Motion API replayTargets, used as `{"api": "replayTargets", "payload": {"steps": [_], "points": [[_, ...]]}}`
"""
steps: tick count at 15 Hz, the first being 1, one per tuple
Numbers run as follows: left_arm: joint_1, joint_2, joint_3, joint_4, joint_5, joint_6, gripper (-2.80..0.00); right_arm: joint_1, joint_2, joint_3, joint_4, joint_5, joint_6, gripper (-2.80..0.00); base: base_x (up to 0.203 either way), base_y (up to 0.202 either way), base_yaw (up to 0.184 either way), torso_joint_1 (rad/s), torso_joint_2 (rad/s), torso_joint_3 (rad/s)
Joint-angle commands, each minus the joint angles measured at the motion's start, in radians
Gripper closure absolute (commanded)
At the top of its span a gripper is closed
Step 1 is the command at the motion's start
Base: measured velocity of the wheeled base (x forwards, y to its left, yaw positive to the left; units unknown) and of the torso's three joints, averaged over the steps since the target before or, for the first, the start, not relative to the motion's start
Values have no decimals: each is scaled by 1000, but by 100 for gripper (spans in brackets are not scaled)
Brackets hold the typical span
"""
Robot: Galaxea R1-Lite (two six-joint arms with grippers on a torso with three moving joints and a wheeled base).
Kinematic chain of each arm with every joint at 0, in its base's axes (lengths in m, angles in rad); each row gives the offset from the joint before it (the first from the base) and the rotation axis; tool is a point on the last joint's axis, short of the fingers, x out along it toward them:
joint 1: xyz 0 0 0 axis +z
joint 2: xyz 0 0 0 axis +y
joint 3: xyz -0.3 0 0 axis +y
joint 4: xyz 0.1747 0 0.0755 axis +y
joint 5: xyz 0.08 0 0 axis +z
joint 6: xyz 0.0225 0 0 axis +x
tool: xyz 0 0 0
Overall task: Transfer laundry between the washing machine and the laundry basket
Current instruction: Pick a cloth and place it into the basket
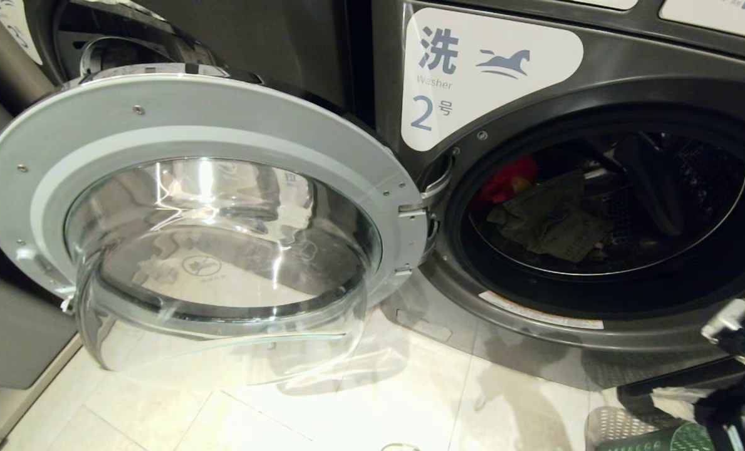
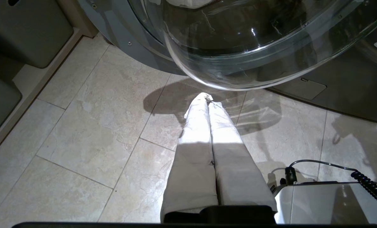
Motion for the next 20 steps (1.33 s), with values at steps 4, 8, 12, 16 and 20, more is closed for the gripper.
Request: {"api": "replayTargets", "payload": {"steps": [4, 8, 12, 16, 20], "points": [[0, 1, 0, 0, 0, 0, 0, 90, 568, 6, -550, -157, 25, 0, 0, 0, 0, 0, 0, 0], [0, 1, 0, 0, 0, -2, 0, 127, 845, -29, -1016, -319, 85, 0, 0, 0, 0, 0, 0, 0], [0, 1, 0, 0, 0, -2, 0, 130, 864, -174, -1065, -446, 125, 0, 0, 0, 0, 0, 0, 0], [0, 1, 0, 0, 0, -2, 0, 130, 931, -233, -1085, -510, 137, 0, 0, 0, 0, 0, 0, 0], [0, 1, 0, 0, 0, -2, 0, 113, 1027, -411, -1101, -556, 160, 0, 0, 0, 0, 0, 0, 0]]}}
